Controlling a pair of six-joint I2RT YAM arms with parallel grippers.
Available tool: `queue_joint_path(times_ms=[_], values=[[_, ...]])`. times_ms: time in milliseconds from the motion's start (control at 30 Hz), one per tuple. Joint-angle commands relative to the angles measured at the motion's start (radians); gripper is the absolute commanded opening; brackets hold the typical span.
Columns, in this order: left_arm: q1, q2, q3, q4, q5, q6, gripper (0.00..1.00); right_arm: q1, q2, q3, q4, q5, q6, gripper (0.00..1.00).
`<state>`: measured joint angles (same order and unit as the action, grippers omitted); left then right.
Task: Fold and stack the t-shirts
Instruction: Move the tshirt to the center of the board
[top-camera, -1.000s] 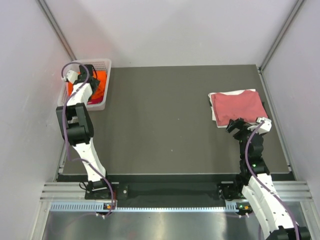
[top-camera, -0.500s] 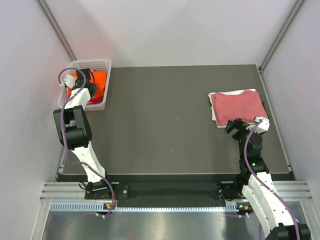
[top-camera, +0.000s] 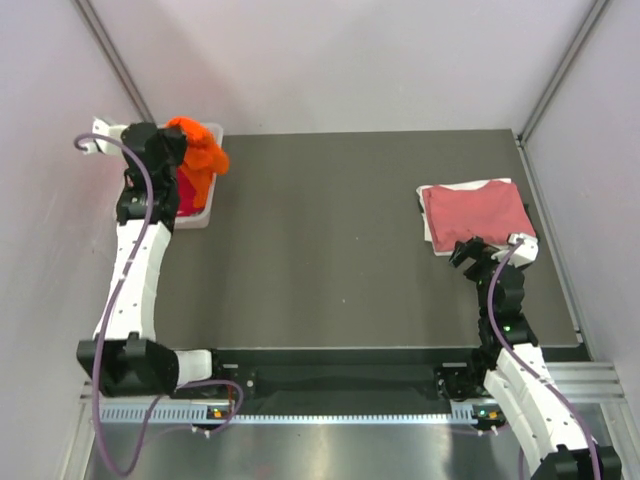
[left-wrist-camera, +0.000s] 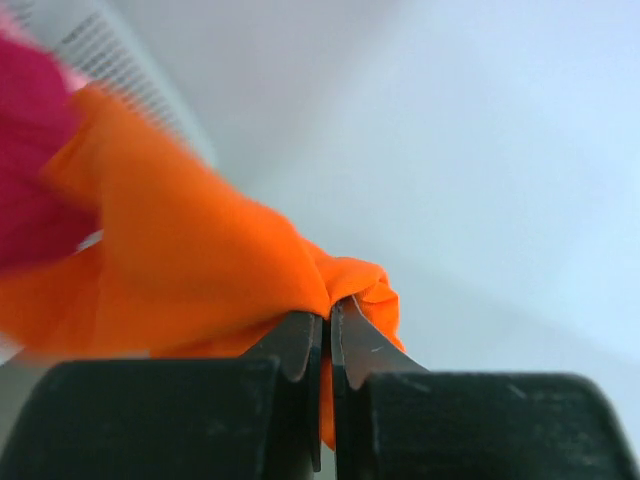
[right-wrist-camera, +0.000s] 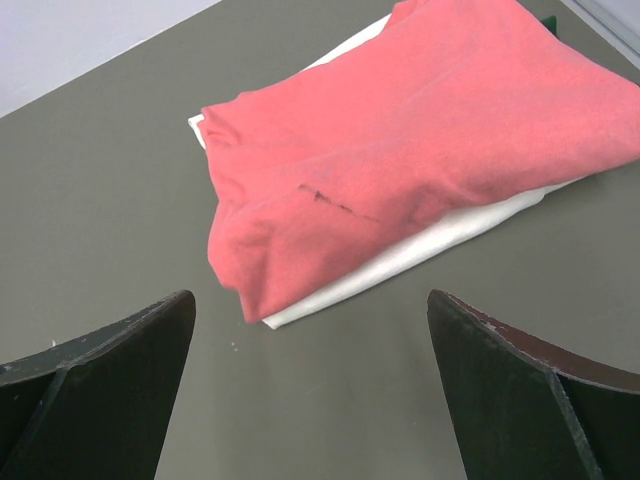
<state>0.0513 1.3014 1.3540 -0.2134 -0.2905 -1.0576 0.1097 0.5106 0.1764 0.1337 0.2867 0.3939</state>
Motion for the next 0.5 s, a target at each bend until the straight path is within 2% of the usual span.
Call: queue_joint_path(times_ms=[0, 67, 167, 300, 333, 367, 467], values=[[-0.077, -0.096, 0.169, 0.02, -0.004, 0.106, 0.0, 0.011, -0.001, 0.015, 0.04, 0.005, -0.006, 1.0], [-0.15, -0.082, 0.334, -0.077, 0.034, 0.123, 0.0, 0.012, 0.009, 0.017, 0.041, 0.006, -0.006, 1.0], [-0.262, -0.071, 0.442, -0.096, 0.115, 0.11, 0.0, 0.012, 0.019, 0.02, 0.041, 0.006, -0.006, 1.0], [-0.427, -0.073, 0.369, -0.017, 0.201, 0.005, 0.0, 0.012, 0.031, 0.026, 0.041, 0.011, -0.006, 1.0], [-0.474, -0.071, 0.305, 0.012, 0.2, -0.004, 0.0, 0.012, 0.034, 0.026, 0.041, 0.011, -0.004, 1.0], [-0.576, -0.064, 0.275, 0.034, 0.183, -0.01, 0.0, 0.012, 0.035, 0.026, 0.04, 0.012, -0.004, 1.0], [-0.729, -0.01, 0.224, 0.04, 0.133, 0.031, 0.0, 0.012, 0.04, 0.028, 0.038, 0.017, -0.001, 0.99]])
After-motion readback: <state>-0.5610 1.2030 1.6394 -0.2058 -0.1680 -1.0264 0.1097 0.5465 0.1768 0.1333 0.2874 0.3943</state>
